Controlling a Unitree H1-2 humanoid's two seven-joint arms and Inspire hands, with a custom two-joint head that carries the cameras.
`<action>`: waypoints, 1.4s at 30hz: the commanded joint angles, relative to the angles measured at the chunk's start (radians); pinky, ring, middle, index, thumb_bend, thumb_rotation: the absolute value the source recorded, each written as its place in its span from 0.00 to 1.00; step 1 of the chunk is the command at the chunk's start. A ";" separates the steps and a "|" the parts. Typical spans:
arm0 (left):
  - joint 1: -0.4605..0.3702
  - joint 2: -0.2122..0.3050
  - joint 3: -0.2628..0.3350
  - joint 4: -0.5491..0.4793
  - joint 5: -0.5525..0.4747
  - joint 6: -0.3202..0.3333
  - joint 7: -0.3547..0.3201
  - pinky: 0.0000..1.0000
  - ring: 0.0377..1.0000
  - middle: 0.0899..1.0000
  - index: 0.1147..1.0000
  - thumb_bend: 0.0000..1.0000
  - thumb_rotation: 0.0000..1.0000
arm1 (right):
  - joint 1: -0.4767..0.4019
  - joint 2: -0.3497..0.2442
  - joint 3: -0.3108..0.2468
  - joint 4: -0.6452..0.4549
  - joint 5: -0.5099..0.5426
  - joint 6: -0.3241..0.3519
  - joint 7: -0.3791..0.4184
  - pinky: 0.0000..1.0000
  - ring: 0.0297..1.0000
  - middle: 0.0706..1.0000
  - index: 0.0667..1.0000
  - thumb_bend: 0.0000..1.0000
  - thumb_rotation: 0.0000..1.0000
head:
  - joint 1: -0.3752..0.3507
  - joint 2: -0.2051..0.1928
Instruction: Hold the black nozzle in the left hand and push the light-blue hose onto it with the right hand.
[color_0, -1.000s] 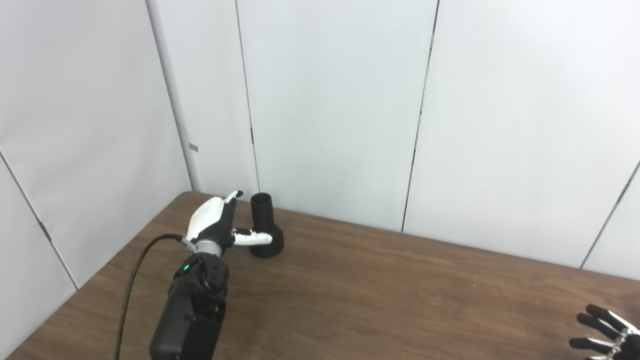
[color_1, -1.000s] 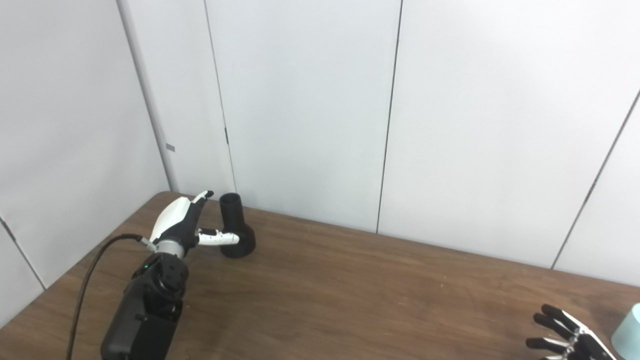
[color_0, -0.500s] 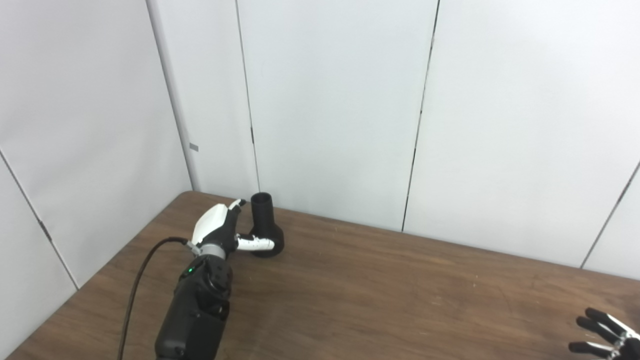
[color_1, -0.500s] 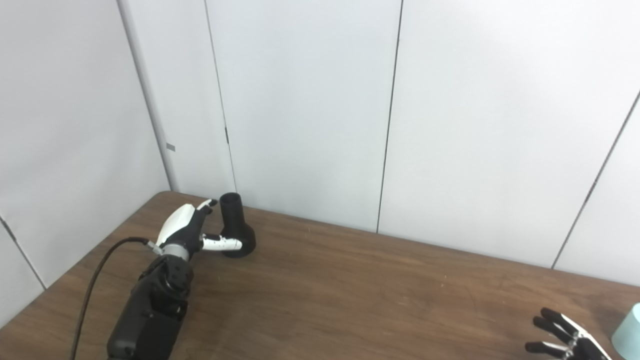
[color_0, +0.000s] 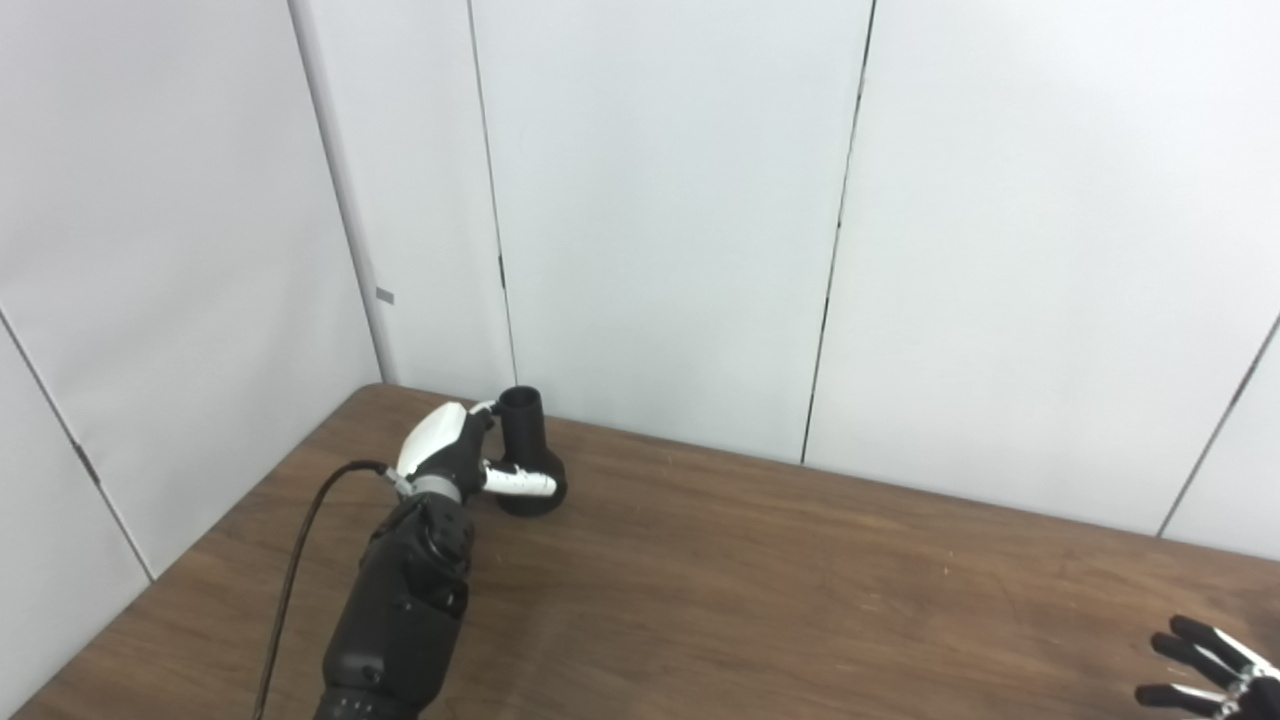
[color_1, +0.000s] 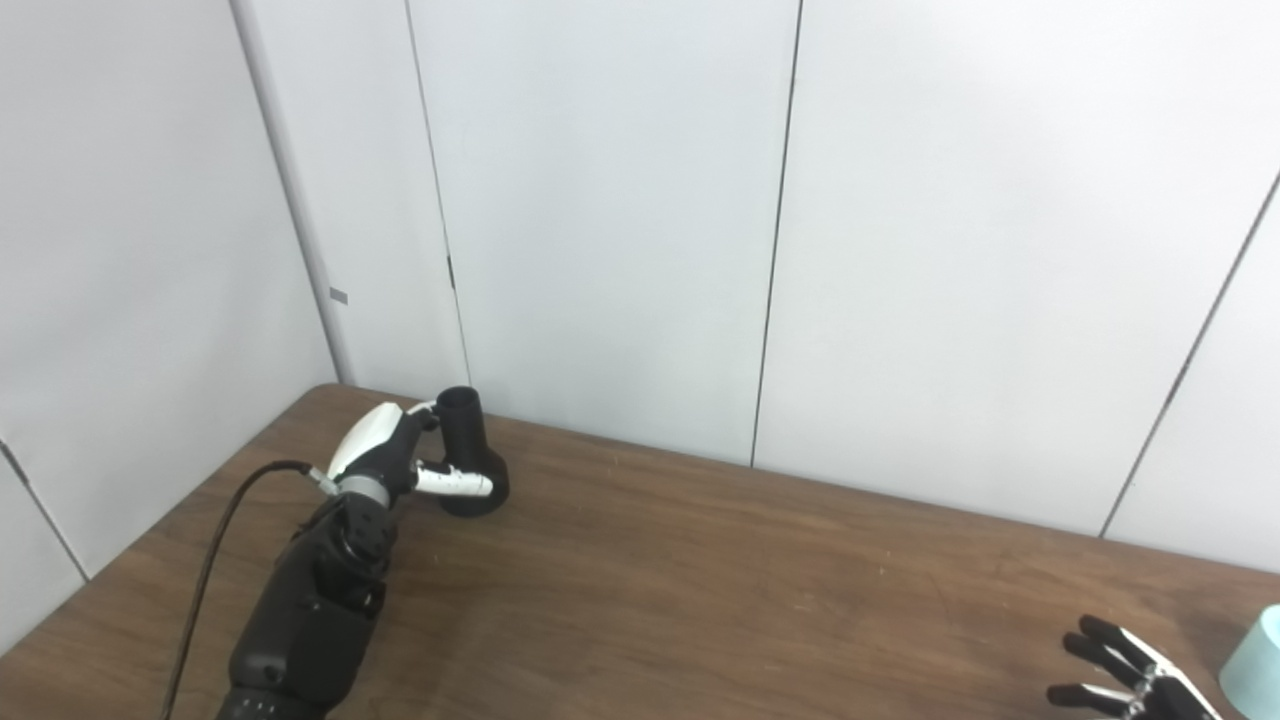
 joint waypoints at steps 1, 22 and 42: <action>-0.047 0.043 -0.003 -0.022 -0.009 -0.006 0.022 1.00 0.94 0.89 0.83 0.93 0.28 | -0.015 -0.014 -0.008 -0.033 0.005 -0.017 -0.001 0.50 0.63 0.78 0.80 0.69 0.02 | 0.000 0.001; -0.049 0.087 -0.081 0.045 -0.049 -0.006 0.036 1.00 0.93 0.86 0.81 0.91 0.26 | -0.007 -0.011 -0.009 -0.053 -0.007 -0.001 -0.006 0.49 0.63 0.78 0.80 0.70 0.03 | -0.007 0.018; -0.053 0.090 -0.136 0.113 -0.067 -0.008 0.157 1.00 0.89 0.80 0.77 0.91 0.23 | 0.006 -0.012 -0.014 -0.074 0.011 0.007 -0.004 0.49 0.63 0.78 0.80 0.70 0.05 | -0.020 0.039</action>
